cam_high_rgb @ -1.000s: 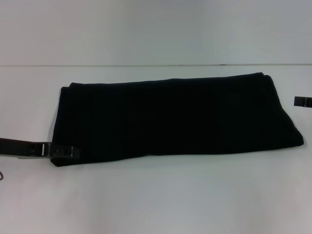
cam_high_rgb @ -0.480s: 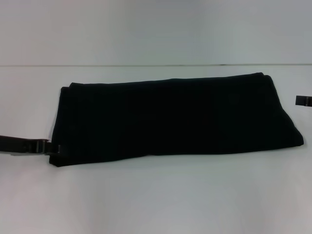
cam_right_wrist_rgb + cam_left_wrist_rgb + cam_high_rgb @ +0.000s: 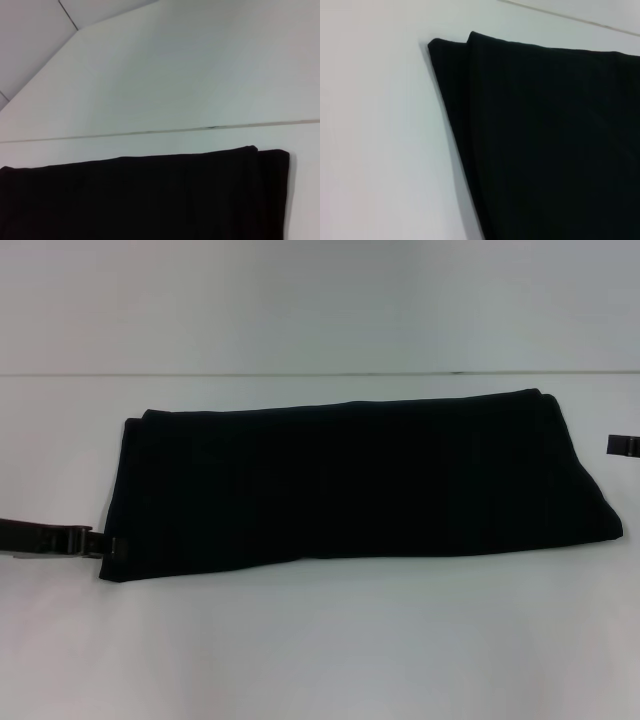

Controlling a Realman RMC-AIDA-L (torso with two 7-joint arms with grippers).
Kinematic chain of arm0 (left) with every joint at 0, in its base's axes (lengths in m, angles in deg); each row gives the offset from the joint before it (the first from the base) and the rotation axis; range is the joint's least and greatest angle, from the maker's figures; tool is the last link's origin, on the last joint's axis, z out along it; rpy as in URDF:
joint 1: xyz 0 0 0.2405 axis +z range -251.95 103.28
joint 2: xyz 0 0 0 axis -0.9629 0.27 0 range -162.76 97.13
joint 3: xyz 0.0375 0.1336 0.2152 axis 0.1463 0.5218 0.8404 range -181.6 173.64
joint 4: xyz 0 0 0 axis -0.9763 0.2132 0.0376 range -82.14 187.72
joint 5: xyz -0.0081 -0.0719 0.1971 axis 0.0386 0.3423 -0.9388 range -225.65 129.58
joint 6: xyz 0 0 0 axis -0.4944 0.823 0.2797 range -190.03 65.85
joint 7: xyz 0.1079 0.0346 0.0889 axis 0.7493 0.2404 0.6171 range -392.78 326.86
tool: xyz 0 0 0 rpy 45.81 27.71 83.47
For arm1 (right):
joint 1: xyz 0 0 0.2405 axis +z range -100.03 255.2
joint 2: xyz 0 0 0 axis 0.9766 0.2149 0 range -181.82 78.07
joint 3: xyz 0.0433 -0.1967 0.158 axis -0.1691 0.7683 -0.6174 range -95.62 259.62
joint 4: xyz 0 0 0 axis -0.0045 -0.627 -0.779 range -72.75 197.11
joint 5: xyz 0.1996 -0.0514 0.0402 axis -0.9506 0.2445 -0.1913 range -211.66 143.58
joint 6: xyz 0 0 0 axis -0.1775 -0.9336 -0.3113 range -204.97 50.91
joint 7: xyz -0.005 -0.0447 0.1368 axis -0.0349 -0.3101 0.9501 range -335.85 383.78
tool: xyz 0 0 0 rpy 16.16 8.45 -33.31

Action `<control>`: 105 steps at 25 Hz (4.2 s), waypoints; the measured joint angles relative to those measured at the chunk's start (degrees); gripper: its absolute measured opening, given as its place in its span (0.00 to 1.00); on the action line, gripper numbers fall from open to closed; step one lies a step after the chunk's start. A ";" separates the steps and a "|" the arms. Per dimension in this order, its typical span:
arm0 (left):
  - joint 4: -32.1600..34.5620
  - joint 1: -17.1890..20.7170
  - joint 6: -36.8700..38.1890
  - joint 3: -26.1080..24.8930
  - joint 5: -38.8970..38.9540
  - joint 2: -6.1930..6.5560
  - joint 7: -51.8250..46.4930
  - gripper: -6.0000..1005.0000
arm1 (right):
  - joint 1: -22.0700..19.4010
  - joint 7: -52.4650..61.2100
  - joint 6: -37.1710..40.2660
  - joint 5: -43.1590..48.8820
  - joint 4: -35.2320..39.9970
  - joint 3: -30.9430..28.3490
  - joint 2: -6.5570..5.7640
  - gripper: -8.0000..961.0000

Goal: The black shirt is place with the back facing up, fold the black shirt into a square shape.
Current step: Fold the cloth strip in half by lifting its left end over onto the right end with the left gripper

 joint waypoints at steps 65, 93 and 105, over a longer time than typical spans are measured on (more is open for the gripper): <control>0.78 -0.46 -0.42 2.88 -2.52 -0.09 -0.19 0.02 | -0.14 2.18 -1.77 1.81 0.00 -0.79 -0.35 0.75; 0.78 -0.51 -0.30 3.18 -2.81 -0.13 0.24 0.03 | 0.72 3.30 -2.86 8.56 -3.67 2.31 1.54 0.75; 0.78 -0.55 -0.45 3.23 -2.81 -0.19 0.36 0.04 | 1.63 2.53 -5.78 10.83 -4.36 2.41 2.98 0.54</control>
